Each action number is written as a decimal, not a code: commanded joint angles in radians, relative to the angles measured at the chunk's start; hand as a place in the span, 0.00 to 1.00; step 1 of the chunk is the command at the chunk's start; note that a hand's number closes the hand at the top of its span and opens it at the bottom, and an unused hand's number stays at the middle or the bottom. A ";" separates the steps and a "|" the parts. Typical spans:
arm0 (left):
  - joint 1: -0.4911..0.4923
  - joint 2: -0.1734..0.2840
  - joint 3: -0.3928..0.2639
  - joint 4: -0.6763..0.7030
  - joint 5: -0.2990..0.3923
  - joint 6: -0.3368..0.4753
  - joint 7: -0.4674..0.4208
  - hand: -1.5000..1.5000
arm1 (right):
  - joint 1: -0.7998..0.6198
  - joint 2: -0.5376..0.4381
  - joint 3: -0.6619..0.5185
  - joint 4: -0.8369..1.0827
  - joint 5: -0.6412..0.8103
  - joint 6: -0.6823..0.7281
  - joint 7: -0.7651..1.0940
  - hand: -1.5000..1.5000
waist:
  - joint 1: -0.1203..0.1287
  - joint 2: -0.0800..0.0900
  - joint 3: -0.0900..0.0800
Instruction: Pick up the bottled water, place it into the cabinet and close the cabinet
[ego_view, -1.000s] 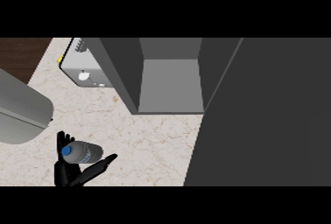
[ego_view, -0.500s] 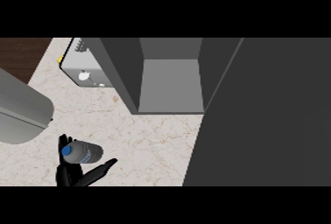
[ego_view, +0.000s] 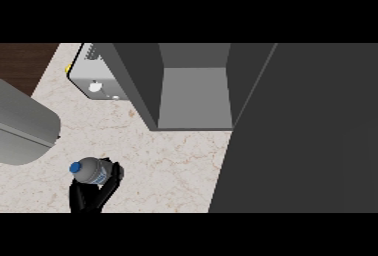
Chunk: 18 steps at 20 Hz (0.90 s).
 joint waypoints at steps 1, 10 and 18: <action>-0.038 -0.004 0.015 0.056 0.014 -0.039 -0.022 1.00 | 0.059 -0.017 0.005 -0.082 0.052 0.009 -0.026 0.00 | 0.001 0.001 0.000; -0.044 0.068 -0.139 0.066 -0.018 -0.278 0.005 1.00 | 0.025 -0.029 0.044 -0.056 0.068 -0.013 -0.013 0.00 | -0.010 -0.001 -0.001; -0.051 0.045 -0.178 -0.049 -0.044 -0.270 0.046 1.00 | 0.043 -0.069 0.035 -0.141 0.076 -0.017 0.027 0.00 | 0.005 -0.002 0.001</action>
